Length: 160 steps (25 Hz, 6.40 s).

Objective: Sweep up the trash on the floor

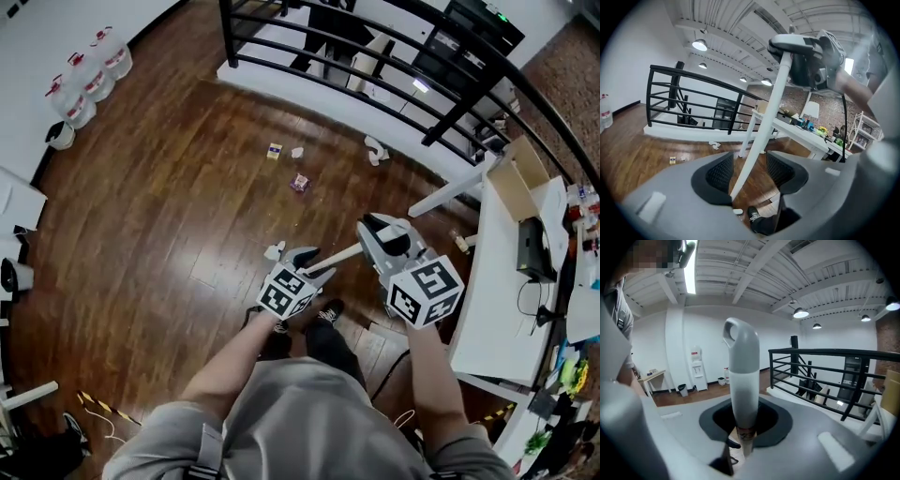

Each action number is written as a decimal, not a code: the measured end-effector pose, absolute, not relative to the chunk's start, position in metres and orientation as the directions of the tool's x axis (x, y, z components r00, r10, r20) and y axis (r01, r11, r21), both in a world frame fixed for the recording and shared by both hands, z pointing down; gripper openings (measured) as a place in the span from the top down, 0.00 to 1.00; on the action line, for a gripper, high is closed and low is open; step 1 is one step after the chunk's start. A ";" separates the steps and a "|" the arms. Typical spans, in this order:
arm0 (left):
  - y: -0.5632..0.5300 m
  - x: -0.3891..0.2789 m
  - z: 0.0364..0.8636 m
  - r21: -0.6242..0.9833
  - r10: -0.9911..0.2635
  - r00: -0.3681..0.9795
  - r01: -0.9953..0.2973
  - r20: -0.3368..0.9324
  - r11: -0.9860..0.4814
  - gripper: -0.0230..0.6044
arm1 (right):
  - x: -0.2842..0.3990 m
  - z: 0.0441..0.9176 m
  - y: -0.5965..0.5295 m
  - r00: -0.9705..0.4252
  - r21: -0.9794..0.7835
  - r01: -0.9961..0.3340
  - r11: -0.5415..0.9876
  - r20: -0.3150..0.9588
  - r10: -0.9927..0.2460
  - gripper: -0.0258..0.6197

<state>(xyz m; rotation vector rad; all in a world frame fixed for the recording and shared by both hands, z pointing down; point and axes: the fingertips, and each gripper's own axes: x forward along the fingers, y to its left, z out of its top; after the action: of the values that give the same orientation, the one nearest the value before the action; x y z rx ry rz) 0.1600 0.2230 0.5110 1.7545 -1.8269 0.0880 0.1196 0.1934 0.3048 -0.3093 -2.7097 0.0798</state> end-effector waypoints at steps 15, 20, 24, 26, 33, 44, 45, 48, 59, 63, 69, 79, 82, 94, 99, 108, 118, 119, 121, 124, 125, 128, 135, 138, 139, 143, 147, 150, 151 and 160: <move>0.323 0.103 0.524 0.301 -0.861 -0.161 -0.892 0.483 0.336 0.73 | 0.083 0.290 0.341 -0.792 -0.166 0.466 0.869 0.360 0.493 0.88; 0.331 0.099 0.542 0.291 -0.847 -0.171 -0.889 0.504 0.353 0.74 | 0.077 0.311 0.348 -0.760 -0.175 0.486 0.857 0.399 0.512 0.87; 0.335 0.098 0.562 0.289 -0.836 -0.157 -0.892 0.525 0.349 0.75 | 0.072 0.330 0.351 -0.748 -0.176 0.472 0.864 0.438 0.499 0.87; 0.338 0.099 0.573 0.290 -0.829 -0.152 -0.890 0.537 0.351 0.75 | 0.072 0.339 0.352 -0.739 -0.186 0.470 0.863 0.450 0.500 0.86; 0.327 0.089 0.612 0.308 -0.805 -0.142 -0.875 0.576 0.374 0.75 | 0.053 0.378 0.334 -0.736 -0.234 0.468 0.852 0.429 0.523 0.86; 0.266 0.045 0.690 0.331 -0.746 -0.137 -0.834 0.652 0.442 0.74 | 0.010 0.458 0.263 -0.675 -0.231 0.508 0.830 0.492 0.550 0.87; 0.256 0.039 0.692 0.334 -0.743 -0.135 -0.831 0.655 0.445 0.74 | 0.004 0.461 0.251 -0.679 -0.233 0.500 0.834 0.493 0.544 0.87; 0.220 0.019 0.700 0.330 -0.740 -0.126 -0.837 0.661 0.437 0.73 | -0.017 0.470 0.212 -0.696 -0.233 0.461 0.856 0.503 0.512 0.87; 0.055 -0.041 0.716 0.338 -0.751 -0.044 -0.874 0.659 0.349 0.72 | -0.074 0.488 0.032 -0.789 -0.191 0.264 0.945 0.521 0.326 0.87; -0.005 -0.053 0.713 0.338 -0.762 -0.015 -0.891 0.647 0.304 0.72 | -0.084 0.485 -0.028 -0.808 -0.179 0.216 0.960 0.519 0.279 0.87; -0.090 -0.068 0.705 0.340 -0.782 0.043 -0.915 0.622 0.220 0.72 | -0.096 0.476 -0.107 -0.839 -0.148 0.139 0.979 0.508 0.196 0.87; -0.148 -0.077 0.679 0.318 -0.795 0.089 -0.938 0.600 0.135 0.73 | -0.100 0.449 -0.160 -0.875 -0.167 0.083 0.982 0.459 0.152 0.87; -0.140 -0.090 0.666 0.306 -0.795 0.096 -0.945 0.600 0.117 0.74 | -0.113 0.434 -0.155 -0.890 -0.184 0.084 0.979 0.428 0.156 0.87; -0.048 -0.219 0.669 0.261 -0.730 0.156 -0.965 0.665 0.031 0.73 | -0.226 0.445 -0.091 -0.906 -0.266 -0.046 0.963 0.417 0.073 0.87; -0.031 -0.243 0.696 0.317 -0.682 0.280 -0.946 0.675 -0.075 0.73 | -0.259 0.472 -0.074 -0.883 -0.270 -0.173 0.947 0.468 -0.028 0.87; -0.096 -0.198 0.703 0.371 -0.645 0.457 -0.887 0.612 -0.277 0.73 | -0.220 0.477 -0.131 -0.821 -0.179 -0.385 0.905 0.514 -0.247 0.87; -0.165 -0.118 0.693 0.367 -0.556 0.571 -0.819 0.604 -0.441 0.72 | -0.131 0.469 -0.200 -0.760 -0.178 -0.542 0.821 0.521 -0.389 0.87; -0.169 -0.115 0.690 0.363 -0.553 0.573 -0.817 0.606 -0.449 0.73 | -0.127 0.466 -0.205 -0.763 -0.184 -0.545 0.818 0.515 -0.392 0.87; -0.173 -0.111 0.683 0.355 -0.543 0.577 -0.811 0.610 -0.464 0.73 | -0.122 0.459 -0.211 -0.770 -0.198 -0.546 0.814 0.501 -0.395 0.87; -0.170 -0.121 0.673 0.342 -0.530 0.580 -0.806 0.619 -0.483 0.74 | -0.131 0.449 -0.213 -0.786 -0.224 -0.539 0.812 0.480 -0.390 0.87; -0.165 -0.131 0.670 0.335 -0.530 0.576 -0.808 0.622 -0.486 0.74 | -0.139 0.446 -0.211 -0.793 -0.236 -0.533 0.813 0.474 -0.383 0.87; -0.148 -0.173 0.664 0.301 -0.536 0.552 -0.821 0.639 -0.486 0.75 | -0.172 0.443 -0.200 -0.817 -0.266 -0.506 0.821 0.454 -0.356 0.87; -0.098 -0.319 0.666 0.261 -0.552 0.493 -0.856 0.673 -0.446 0.75 | -0.296 0.452 -0.165 -0.844 -0.321 -0.481 0.816 0.422 -0.332 0.87; -0.074 -0.381 0.677 0.279 -0.536 0.504 -0.850 0.677 -0.447 0.74 | -0.356 0.464 -0.142 -0.840 -0.336 -0.496 0.800 0.420 -0.345 0.87; -0.066 -0.398 0.683 0.287 -0.527 0.513 -0.844 0.678 -0.452 0.74 | -0.374 0.469 -0.135 -0.838 -0.340 -0.500 0.797 0.422 -0.346 0.87; -0.045 -0.440 0.710 0.329 -0.462 0.571 -0.799 0.678 -0.504 0.74 | -0.422 0.496 -0.115 -0.810 -0.341 -0.545 0.766 0.449 -0.377 0.87; -0.044 -0.444 0.730 0.354 -0.416 0.624 -0.749 0.662 -0.560 0.74 | -0.428 0.515 -0.112 -0.765 -0.325 -0.612 0.721 0.476 -0.435 0.87; -0.050 -0.428 0.734 0.365 -0.391 0.654 -0.716 0.647 -0.595 0.74 | -0.413 0.519 -0.114 -0.725 -0.296 -0.657 0.693 0.501 -0.473 0.87; -0.052 -0.419 0.735 0.366 -0.376 0.664 -0.702 0.646 -0.611 0.74 | -0.404 0.519 -0.115 -0.713 -0.286 -0.669 0.686 0.507 -0.484 0.87; -0.071 -0.306 0.730 0.356 -0.199 0.760 -0.496 0.618 -0.792 0.73 | -0.280 0.511 -0.113 -0.535 -0.221 -0.834 0.505 0.549 -0.642 0.87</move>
<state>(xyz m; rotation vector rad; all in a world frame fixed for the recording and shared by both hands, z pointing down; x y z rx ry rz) -0.3056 -0.0712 0.7302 2.4445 -0.5223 0.7795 -0.2796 -0.1129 0.5110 1.2213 -2.3541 0.6601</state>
